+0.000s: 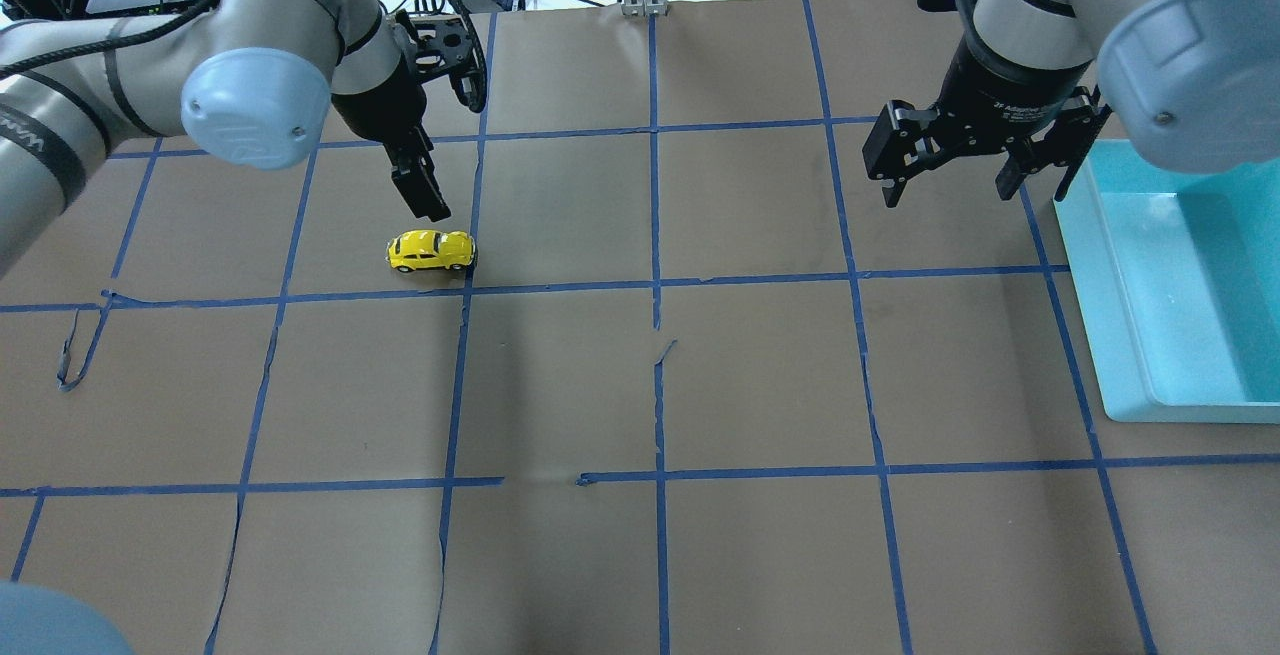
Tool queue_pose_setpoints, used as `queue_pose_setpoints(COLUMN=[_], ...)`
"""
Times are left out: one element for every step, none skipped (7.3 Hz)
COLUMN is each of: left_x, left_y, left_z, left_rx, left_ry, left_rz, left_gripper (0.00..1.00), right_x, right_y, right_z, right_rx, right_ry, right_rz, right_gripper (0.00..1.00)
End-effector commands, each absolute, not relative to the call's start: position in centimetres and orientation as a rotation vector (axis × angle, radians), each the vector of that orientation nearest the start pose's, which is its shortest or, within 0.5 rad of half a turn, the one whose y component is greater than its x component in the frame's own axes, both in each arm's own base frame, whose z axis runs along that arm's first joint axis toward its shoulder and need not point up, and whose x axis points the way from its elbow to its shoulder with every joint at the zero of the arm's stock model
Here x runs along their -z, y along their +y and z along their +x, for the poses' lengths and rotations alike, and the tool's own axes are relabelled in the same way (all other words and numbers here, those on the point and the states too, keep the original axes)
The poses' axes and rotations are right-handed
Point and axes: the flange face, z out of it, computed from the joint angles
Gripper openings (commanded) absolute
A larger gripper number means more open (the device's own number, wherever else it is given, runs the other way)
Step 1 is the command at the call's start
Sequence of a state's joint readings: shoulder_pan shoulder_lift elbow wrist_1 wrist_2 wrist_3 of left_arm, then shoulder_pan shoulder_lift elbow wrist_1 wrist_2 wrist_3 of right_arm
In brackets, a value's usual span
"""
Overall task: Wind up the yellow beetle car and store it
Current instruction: 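Lower the left gripper onto the yellow beetle car and grip it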
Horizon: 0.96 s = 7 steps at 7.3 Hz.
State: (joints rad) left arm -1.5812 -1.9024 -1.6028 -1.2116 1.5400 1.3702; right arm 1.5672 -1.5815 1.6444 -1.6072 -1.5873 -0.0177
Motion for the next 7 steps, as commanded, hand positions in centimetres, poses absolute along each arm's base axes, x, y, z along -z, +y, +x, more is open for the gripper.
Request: queue_pose_setpoints(left_x=[-26.5, -24.3, -23.8, -23.6, -23.4, -23.3, -22.5], left_y=[-62.1, -62.6, -62.8, -62.7, -62.5, -62.6, -62.8], left_z=[-12.5, -10.1, -9.6, -9.5, -9.5, -8.9, -7.6], left_rx=[0.040, 0.006, -0.006, -0.015, -0.017, -0.021, -0.037], left_ry=[2.144, 2.156, 2.129, 2.159, 2.174, 2.187, 2.213], left_rz=[2.321, 2.348, 2.377, 2.355, 2.346, 2.335, 2.329], left_gripper=[1.00, 0.98, 0.99, 0.99, 0.99, 0.99, 0.96], right_x=[-46.1, -46.1, -46.1, -46.1, -46.1, -46.1, -46.1], right_y=[-48.5, -48.5, -48.4, -48.5, -48.4, -48.4, -48.5], right_z=[12.9, 13.0, 13.0, 12.9, 13.0, 13.0, 12.9], right_rx=[-0.039, -0.039, -0.039, -0.041, -0.041, -0.041, -0.039], right_ry=[3.158, 3.156, 3.158, 3.158, 3.158, 3.158, 3.158], right_rz=[-0.020, -0.020, -0.024, -0.020, -0.025, -0.025, -0.027], right_gripper=[1.00, 1.00, 1.00, 1.00, 1.00, 1.00, 1.00])
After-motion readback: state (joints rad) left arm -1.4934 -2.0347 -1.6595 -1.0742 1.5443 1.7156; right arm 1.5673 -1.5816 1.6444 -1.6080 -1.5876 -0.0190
